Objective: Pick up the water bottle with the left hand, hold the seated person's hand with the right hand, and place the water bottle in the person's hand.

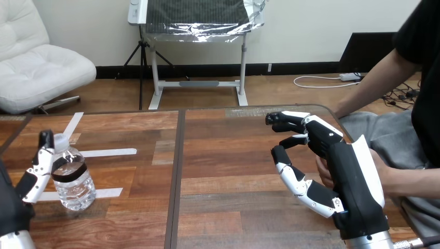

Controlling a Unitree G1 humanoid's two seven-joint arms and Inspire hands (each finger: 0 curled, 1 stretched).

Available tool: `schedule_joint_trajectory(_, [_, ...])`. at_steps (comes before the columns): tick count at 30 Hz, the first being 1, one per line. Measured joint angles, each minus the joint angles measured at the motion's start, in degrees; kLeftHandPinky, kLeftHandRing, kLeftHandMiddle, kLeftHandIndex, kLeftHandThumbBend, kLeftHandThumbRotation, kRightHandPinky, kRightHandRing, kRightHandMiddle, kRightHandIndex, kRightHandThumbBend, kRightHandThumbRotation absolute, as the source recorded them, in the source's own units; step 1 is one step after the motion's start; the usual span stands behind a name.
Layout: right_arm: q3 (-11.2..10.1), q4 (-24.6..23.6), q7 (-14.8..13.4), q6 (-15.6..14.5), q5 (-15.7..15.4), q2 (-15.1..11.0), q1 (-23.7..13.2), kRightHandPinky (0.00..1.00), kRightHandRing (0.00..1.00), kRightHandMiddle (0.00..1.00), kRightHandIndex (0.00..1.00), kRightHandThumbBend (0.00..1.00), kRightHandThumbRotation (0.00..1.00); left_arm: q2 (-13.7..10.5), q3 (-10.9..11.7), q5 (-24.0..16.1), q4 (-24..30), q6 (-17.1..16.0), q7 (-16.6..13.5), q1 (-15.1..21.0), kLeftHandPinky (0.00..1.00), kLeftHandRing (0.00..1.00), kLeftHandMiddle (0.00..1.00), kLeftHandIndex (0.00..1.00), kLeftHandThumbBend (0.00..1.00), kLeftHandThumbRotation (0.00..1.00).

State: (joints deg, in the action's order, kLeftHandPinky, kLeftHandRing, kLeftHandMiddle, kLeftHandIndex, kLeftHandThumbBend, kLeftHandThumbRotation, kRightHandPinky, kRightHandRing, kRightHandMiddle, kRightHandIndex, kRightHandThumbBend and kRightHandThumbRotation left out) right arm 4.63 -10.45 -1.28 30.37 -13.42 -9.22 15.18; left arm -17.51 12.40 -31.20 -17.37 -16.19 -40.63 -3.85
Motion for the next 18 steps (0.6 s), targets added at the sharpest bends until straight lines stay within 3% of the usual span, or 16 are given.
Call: schedule_joint_trajectory(18, [-0.4,0.4,1.0,0.5,0.3,-0.1,-0.1,0.57,0.71,0.75,0.68,0.34,0.00,-0.4,-0.8,9.3,-10.1,1.9,10.9,5.9,0.80,0.87,0.89,0.92,0.88,0.68])
